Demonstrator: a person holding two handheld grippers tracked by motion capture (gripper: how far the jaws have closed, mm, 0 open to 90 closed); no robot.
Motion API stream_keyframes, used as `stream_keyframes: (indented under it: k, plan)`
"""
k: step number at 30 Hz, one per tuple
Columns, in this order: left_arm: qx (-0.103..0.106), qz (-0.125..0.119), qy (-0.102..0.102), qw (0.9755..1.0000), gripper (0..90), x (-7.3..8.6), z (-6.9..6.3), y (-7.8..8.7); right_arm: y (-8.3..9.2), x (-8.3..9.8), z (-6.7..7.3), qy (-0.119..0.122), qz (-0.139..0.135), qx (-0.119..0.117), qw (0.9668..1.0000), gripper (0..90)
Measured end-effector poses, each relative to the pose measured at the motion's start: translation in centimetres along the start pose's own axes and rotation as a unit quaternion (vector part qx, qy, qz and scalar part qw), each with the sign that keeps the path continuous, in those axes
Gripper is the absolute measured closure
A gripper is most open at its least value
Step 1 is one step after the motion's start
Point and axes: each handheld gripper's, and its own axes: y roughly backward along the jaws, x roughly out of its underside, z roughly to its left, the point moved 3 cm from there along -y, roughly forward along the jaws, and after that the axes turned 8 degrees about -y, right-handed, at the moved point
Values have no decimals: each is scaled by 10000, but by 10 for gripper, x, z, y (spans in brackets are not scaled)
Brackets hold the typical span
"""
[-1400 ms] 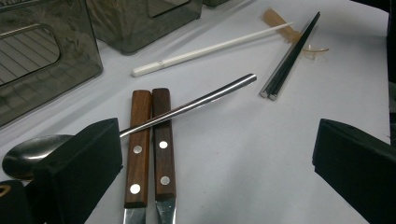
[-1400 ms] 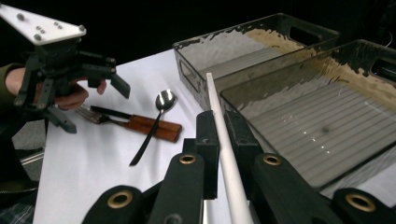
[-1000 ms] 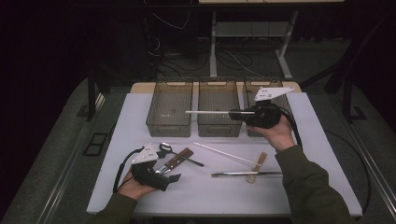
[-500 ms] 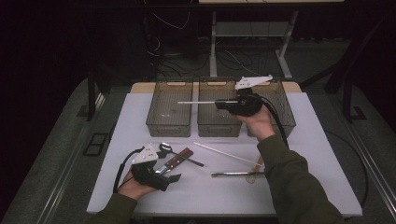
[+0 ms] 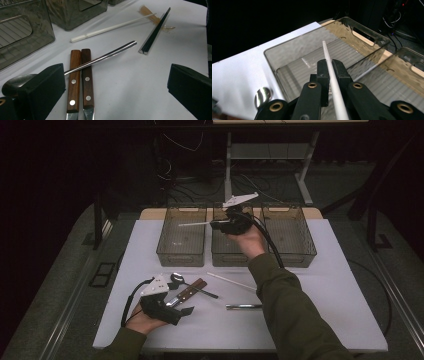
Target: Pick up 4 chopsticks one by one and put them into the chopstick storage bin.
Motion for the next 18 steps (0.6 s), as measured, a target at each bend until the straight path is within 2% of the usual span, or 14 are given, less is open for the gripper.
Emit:
stream_keyframes:
  k: [2, 4, 8, 14, 18]
  plan:
    - [2, -67, 58, 10000, 0, 0, -1, -1, -10, -3, 1, -22, 53, 13, 10000, 856]
    - [-12, -32, 2, 10000, 0, 0, 0, 0, -21, -5, 1, -32, 106, 57, 9999, 856]
    - [-16, -76, 34, 10000, 0, -1, -1, 0, -37, -8, 3, -95, 173, 138, 9997, 856]
    - [-21, -50, -14, 10000, 1, -1, 0, 0, -56, -10, 3, -103, 314, 350, 9988, 856]
    - [-13, -38, 22, 10000, 1, -1, -1, 0, -66, -11, 3, -147, 364, 419, 9984, 855]
